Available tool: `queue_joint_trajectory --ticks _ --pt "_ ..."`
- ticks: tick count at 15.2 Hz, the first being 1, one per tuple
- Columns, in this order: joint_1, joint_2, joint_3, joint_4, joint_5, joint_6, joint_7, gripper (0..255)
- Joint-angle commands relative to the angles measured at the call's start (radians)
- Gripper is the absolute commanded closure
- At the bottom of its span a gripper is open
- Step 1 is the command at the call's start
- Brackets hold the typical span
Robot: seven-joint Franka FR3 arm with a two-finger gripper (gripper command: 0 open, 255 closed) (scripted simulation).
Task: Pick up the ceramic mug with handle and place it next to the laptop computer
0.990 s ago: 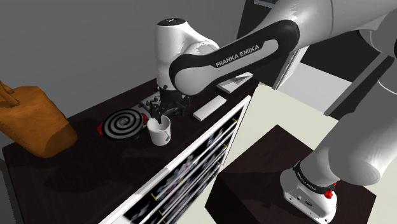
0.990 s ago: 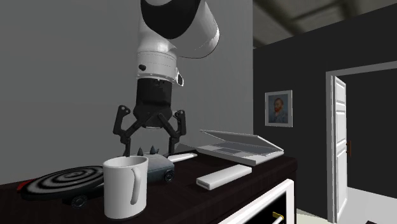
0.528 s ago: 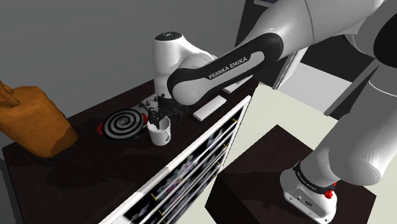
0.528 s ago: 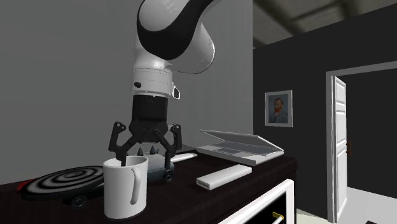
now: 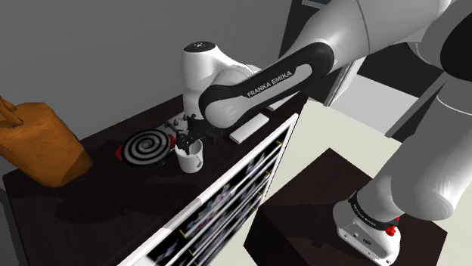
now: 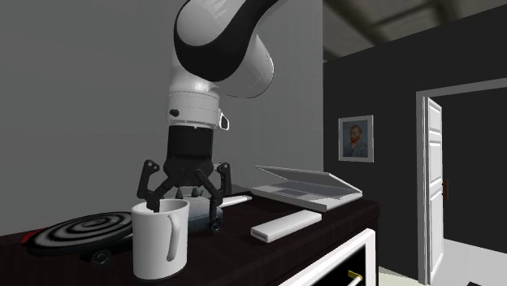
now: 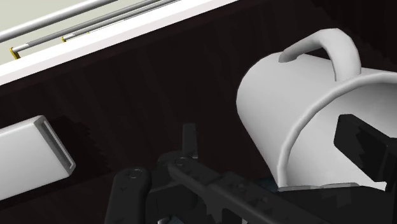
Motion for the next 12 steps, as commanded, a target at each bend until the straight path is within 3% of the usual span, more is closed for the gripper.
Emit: queue_joint_trajectory --ticks 1,12 --pt "0.000 0.000 0.000 0.000 0.000 0.000 0.000 255" --pt "-0.002 -0.015 0.002 0.010 0.008 -0.024 -0.004 255"
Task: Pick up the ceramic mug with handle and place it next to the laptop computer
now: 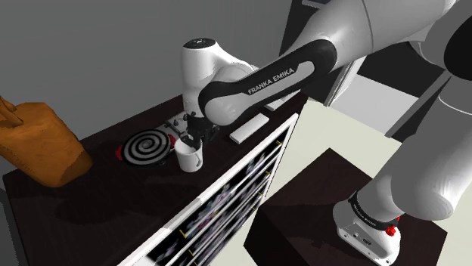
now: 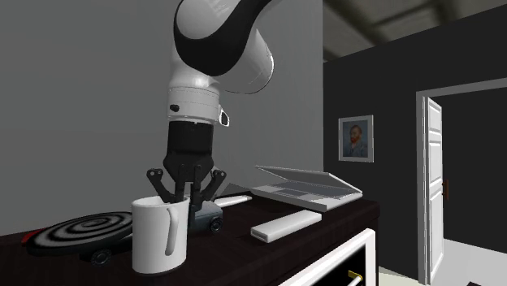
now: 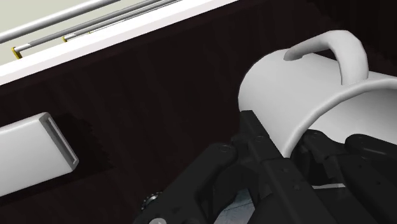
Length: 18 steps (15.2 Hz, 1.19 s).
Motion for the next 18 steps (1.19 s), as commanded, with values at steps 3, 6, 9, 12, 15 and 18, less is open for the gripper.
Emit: queue_joint_trajectory --ticks 3,6,9,12,15,18 --pt "-0.004 -0.025 0.004 0.021 0.013 -0.043 -0.007 255" --pt "-0.006 -0.044 0.006 0.039 0.023 -0.080 -0.013 255" --pt "-0.008 -0.062 0.007 0.060 0.032 -0.117 -0.018 255" --pt "-0.010 -0.078 0.009 0.083 0.040 -0.154 -0.022 255" --pt "-0.012 -0.092 0.009 0.108 0.047 -0.192 -0.025 255" --pt "-0.013 -0.105 0.010 0.134 0.052 -0.230 -0.028 255"
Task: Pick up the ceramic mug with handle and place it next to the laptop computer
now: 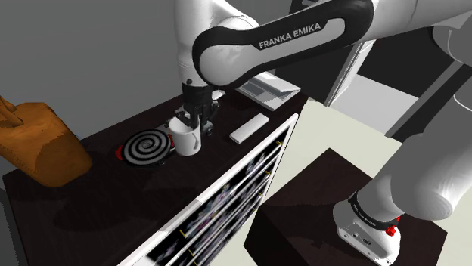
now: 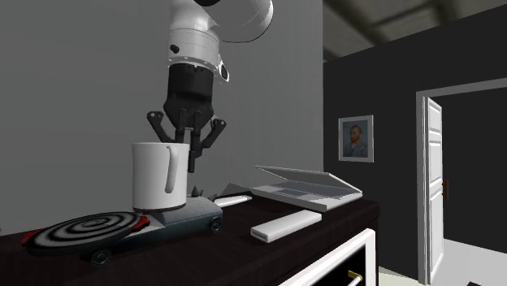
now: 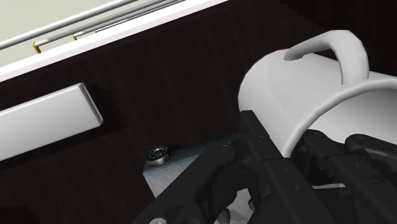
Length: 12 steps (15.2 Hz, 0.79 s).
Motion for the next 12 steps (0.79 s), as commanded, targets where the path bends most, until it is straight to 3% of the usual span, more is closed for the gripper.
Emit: queue_joint_trajectory --ticks 1,12 --pt "-0.001 -0.009 0.000 0.017 0.004 -0.026 -0.002 255" --pt "-0.003 -0.035 0.001 0.136 0.015 -0.168 -0.004 255"
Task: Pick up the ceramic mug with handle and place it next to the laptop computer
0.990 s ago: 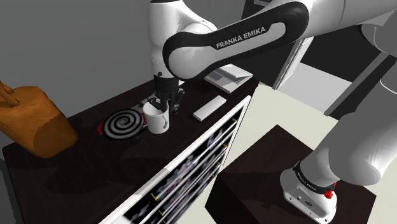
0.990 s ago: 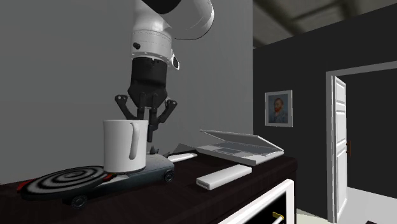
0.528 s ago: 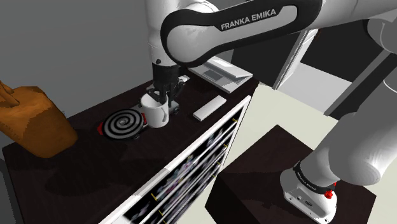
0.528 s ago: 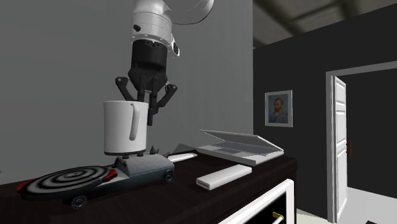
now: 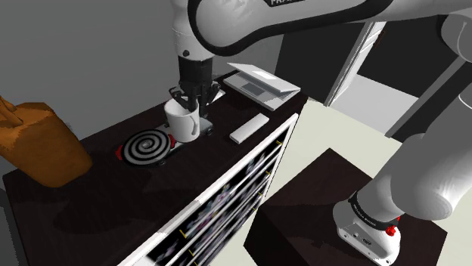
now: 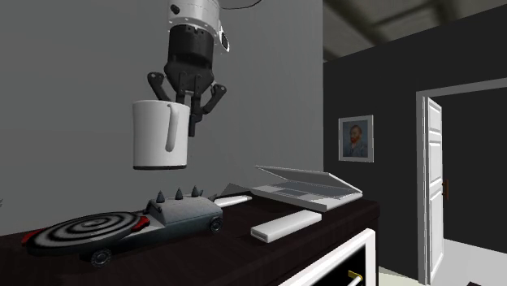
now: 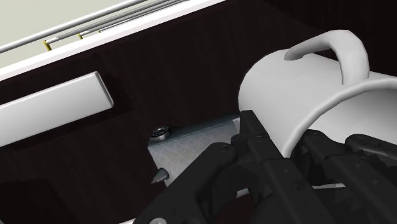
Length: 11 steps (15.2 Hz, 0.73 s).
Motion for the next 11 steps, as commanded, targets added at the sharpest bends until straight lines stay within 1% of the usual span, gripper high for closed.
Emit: queue_joint_trajectory --ticks 1,4,11 --pt "0.000 -0.003 0.001 0.026 0.001 -0.029 0.001 255" --pt "0.001 -0.004 0.001 0.063 0.001 -0.067 0.002 255" --pt "-0.086 0.004 -0.071 0.078 0.009 -0.080 -0.158 255"
